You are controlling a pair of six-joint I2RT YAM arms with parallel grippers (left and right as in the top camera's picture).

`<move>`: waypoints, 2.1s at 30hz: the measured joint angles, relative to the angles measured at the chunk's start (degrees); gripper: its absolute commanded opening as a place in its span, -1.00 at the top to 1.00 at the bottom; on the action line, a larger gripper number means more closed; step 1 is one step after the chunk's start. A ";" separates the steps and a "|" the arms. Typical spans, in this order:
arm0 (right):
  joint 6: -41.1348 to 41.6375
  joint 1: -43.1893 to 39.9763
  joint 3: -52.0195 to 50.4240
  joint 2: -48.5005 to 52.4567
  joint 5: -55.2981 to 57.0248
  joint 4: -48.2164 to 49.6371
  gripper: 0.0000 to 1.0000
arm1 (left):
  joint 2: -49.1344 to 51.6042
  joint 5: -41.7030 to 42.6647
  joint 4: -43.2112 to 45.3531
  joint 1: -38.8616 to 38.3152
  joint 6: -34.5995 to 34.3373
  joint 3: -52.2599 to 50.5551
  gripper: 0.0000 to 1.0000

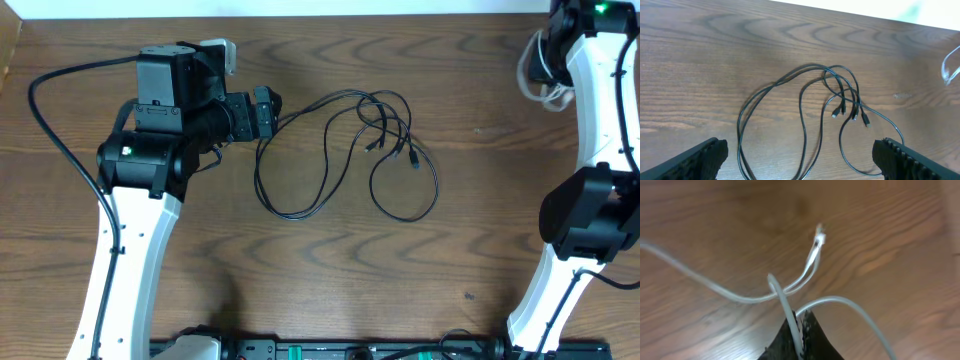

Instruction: Untangle cables

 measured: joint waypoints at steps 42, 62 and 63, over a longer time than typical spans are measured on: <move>-11.93 10.21 -0.98 0.11 -37.31 -2.75 -0.98 | 4.22 0.00 0.33 0.00 -0.02 0.00 -0.96; -22.01 18.45 -18.71 0.00 -48.13 -2.32 -0.64 | 5.16 0.00 0.17 0.00 -0.02 0.00 -0.96; -22.18 18.73 -19.23 0.00 -48.46 -2.25 -0.59 | 5.16 0.00 0.17 0.00 -0.02 0.00 -0.96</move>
